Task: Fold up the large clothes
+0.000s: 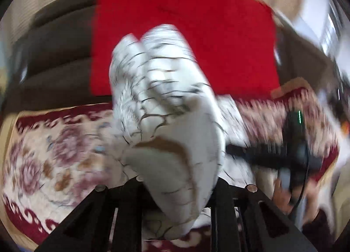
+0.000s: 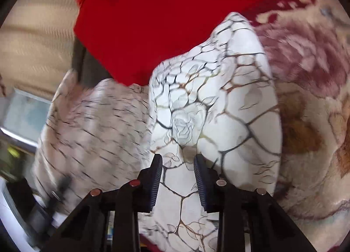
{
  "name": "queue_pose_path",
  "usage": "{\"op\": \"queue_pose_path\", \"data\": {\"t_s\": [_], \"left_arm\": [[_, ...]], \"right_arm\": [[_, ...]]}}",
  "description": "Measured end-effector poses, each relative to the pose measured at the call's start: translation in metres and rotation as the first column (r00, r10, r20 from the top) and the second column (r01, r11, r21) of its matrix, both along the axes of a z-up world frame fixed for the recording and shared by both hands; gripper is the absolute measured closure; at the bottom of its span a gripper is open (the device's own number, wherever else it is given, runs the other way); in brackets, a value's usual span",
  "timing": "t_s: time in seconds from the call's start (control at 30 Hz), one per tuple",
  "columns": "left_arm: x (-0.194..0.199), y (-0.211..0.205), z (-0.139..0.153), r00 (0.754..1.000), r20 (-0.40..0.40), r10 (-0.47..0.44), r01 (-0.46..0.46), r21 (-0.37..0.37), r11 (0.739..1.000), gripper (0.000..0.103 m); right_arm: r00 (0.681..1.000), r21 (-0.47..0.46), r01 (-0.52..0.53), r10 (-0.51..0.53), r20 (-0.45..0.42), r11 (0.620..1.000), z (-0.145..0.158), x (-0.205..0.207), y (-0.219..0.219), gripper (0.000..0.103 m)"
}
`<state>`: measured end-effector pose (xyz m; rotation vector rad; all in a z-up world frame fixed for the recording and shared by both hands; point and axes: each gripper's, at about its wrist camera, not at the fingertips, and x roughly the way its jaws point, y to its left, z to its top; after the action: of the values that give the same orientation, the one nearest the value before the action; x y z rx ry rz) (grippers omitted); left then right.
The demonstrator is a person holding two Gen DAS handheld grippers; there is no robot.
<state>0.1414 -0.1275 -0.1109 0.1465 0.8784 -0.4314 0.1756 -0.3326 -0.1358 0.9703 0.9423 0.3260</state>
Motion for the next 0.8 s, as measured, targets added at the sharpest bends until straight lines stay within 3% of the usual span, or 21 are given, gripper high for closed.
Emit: {"op": "queue_pose_path", "data": {"t_s": [0.13,0.2,0.27,0.37,0.47,0.53,0.57,0.67,0.73,0.8], "left_arm": [[-0.017,-0.045,-0.057,0.991,-0.078,-0.107,0.115,0.096,0.989,0.083],[-0.023,-0.050,-0.073,0.992,-0.057,-0.116,0.122,0.134,0.983,0.083],[-0.026,-0.048,-0.072,0.992,-0.031,-0.123,0.127,0.134,0.983,0.083],[-0.027,-0.040,-0.067,0.991,-0.042,-0.129,0.133,0.096,0.986,0.083],[-0.027,-0.038,-0.065,0.990,-0.034,-0.139,0.142,0.088,0.986,0.083],[-0.033,-0.038,-0.065,0.989,-0.023,-0.146,0.147,0.088,0.985,0.083],[-0.033,-0.039,-0.065,0.989,-0.018,-0.148,0.149,0.088,0.985,0.083],[-0.033,-0.035,-0.064,0.988,-0.014,-0.155,0.155,0.076,0.985,0.083],[-0.034,-0.029,-0.061,0.987,-0.011,-0.158,0.158,0.067,0.985,0.083],[-0.036,-0.020,-0.056,0.987,-0.013,-0.157,0.158,0.049,0.986,0.083]], "right_arm": [[0.997,0.121,0.075,-0.076,0.003,0.990,-0.007,-0.005,-0.033,0.066],[0.994,0.169,0.106,-0.106,-0.009,0.980,-0.011,-0.007,-0.043,0.066],[0.990,0.210,0.138,-0.138,-0.014,0.968,-0.013,-0.008,-0.051,0.064],[0.980,0.213,0.196,-0.199,-0.010,0.957,-0.009,-0.011,-0.059,0.037],[0.946,0.138,0.301,-0.314,0.085,0.944,0.015,-0.022,-0.067,0.036],[0.915,0.111,0.338,-0.354,0.193,0.935,0.039,-0.029,-0.070,0.026],[0.916,0.098,0.321,-0.335,0.220,0.942,0.046,-0.028,-0.069,0.020],[0.959,0.015,0.204,-0.203,0.198,0.979,0.054,-0.004,-0.047,0.020],[0.994,-0.029,0.059,-0.056,0.096,0.998,0.043,0.026,-0.022,0.020],[1.000,-0.065,0.027,-0.028,-0.001,0.998,0.029,0.046,-0.007,0.019]]}}
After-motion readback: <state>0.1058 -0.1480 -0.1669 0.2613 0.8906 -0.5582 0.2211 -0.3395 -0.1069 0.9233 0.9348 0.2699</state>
